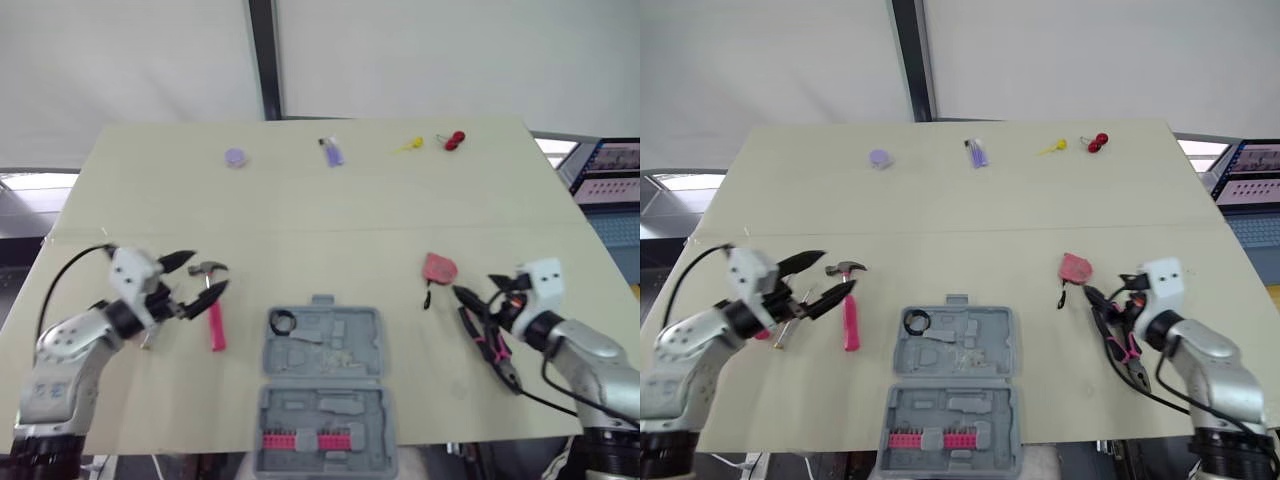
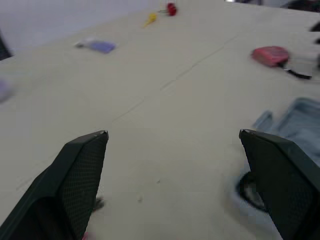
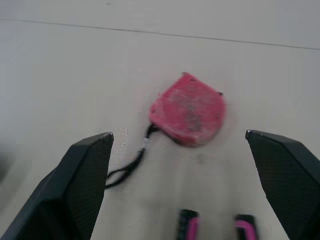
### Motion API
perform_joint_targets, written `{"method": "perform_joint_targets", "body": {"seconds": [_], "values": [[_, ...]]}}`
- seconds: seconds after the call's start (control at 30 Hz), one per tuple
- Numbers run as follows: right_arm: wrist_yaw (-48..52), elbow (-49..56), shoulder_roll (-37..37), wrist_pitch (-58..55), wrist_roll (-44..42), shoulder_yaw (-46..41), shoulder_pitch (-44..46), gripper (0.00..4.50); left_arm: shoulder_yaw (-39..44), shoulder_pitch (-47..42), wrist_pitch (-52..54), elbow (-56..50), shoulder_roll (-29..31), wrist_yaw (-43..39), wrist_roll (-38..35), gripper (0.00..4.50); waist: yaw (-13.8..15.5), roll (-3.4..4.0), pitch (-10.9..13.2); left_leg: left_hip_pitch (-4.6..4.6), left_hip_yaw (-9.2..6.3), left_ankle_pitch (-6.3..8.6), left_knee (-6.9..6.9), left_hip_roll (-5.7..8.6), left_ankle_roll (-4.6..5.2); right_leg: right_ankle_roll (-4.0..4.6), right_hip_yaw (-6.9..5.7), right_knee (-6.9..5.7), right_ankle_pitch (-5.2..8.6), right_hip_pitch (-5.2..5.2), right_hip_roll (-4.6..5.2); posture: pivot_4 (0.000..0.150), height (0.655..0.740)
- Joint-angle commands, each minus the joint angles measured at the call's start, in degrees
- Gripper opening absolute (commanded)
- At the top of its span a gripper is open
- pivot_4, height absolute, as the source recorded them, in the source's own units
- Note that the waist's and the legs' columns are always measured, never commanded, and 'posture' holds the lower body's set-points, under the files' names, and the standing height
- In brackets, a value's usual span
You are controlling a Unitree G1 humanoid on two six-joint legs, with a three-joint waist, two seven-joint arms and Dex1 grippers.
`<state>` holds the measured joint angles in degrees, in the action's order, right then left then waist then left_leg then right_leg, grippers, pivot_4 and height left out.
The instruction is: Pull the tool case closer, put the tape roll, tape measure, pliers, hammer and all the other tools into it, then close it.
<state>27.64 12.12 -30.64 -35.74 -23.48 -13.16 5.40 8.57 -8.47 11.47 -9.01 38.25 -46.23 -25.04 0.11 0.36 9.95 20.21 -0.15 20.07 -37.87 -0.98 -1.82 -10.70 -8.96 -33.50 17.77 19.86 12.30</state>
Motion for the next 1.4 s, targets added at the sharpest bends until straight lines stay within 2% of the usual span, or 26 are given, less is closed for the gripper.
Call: {"method": "perform_joint_targets", "body": {"seconds": [0.03,0.2,0.37,0.9,1.0,1.23,1.4], "values": [[-7.3,8.2,3.0,-7.0,0.2,1.3,-0.9,4.48,-6.8,-4.8,-1.8,0.3,-0.9,-6.2,1.8,4.50,0.0,0.00,0.0,0.01,-0.01,0.00,0.02,0.00,0.00,0.00,-0.01,0.00,0.00,0.02,0.00,0.150,0.7400],[-15.6,10.7,8.9,-13.2,2.5,3.8,0.7,4.48,-15.8,-12.2,-6.6,5.8,-5.4,-12.2,5.9,4.50,0.0,0.00,0.0,0.03,0.00,0.00,-0.05,0.00,0.00,0.00,-0.01,-0.03,0.00,0.03,-0.01,0.150,0.7400],[-18.9,9.0,11.8,-13.4,5.3,5.7,2.1,4.48,-19.5,-15.1,-9.9,8.2,-10.1,-12.8,8.4,4.50,-0.1,0.00,0.0,0.09,0.00,0.00,-0.04,0.00,0.00,0.00,-0.01,-0.05,0.00,0.10,-0.01,0.150,0.7400],[-20.0,-2.3,15.5,-9.7,11.0,9.1,7.7,4.48,-19.8,-14.8,-10.2,6.1,-13.7,-9.2,10.1,4.50,-0.2,0.00,0.0,0.08,0.00,-0.01,-0.09,0.00,0.01,0.00,0.01,-0.09,0.00,0.10,-0.01,0.150,0.7400],[-20.1,-4.0,16.2,-8.7,11.9,9.0,8.7,3.64,-19.7,-14.6,-10.2,5.7,-14.0,-8.1,10.1,4.50,-0.3,-0.01,0.0,0.08,-0.01,-0.01,-0.08,0.00,0.01,0.00,0.01,-0.10,0.00,0.11,-0.01,0.150,0.7400],[-19.8,-6.0,16.0,-8.1,13.9,9.1,8.9,0.06,-20.0,-14.1,-9.3,4.2,-13.6,-7.3,10.3,4.50,-0.3,0.00,0.0,0.08,-0.01,-0.01,-0.08,0.00,0.01,0.00,0.01,-0.10,0.00,0.11,-0.01,0.150,0.7400],[-17.7,-2.3,15.0,-9.3,12.3,8.6,6.2,0.02,-20.9,-13.0,-10.3,4.4,-12.6,-8.9,10.9,4.50,-0.2,0.00,0.0,0.08,-0.01,-0.01,-0.08,0.00,0.01,0.00,0.01,-0.10,0.00,0.09,-0.01,0.150,0.7400]]}}
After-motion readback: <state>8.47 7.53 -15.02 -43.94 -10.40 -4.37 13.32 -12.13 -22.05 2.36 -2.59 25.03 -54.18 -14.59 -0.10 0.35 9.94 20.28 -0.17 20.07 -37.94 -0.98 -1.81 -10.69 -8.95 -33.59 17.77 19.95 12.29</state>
